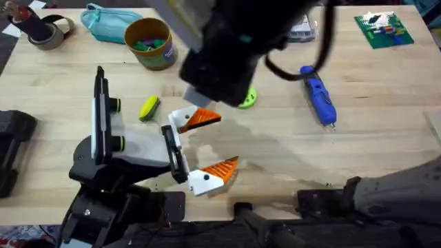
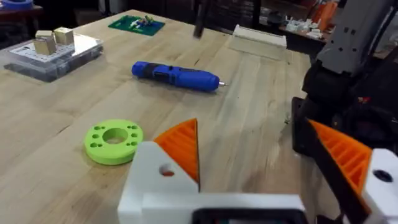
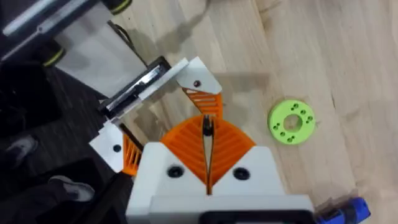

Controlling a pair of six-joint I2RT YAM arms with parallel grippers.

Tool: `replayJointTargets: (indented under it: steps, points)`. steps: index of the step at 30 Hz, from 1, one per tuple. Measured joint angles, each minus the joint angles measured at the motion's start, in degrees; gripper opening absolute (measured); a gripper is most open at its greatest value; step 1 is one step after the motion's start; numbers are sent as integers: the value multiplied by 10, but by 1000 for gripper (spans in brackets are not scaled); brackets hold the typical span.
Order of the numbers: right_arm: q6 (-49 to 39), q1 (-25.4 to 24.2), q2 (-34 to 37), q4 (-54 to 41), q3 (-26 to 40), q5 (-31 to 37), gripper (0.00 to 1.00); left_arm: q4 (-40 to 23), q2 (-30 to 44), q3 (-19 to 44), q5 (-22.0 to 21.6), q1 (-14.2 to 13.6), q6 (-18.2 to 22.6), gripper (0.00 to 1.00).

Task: Pick up the gripper from the table and insert it into the empty holder that is missing its gripper. Then pick up a screw, insert it into the mounting hole, and use the screwdriver to tighten it. Finally, clean up the table by picking up the vegetable and placing it into the bucket.

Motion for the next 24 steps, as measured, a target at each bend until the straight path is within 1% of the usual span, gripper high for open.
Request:
replayJointTargets:
  steps: [4, 8, 9, 24]
  points:
    - [-15, 12, 36, 1, 18, 0, 11, 0, 0, 0, 0, 0, 0, 992]
    - [-34, 25, 60, 8, 19, 0, 11, 0, 0, 0, 0, 0, 0, 992]
    - [-49, 33, 66, 9, 19, 0, 11, 0, 0, 0, 0, 0, 0, 992]
    - [-104, 36, 65, -17, 20, 0, 11, 0, 0, 0, 0, 0, 0, 992]
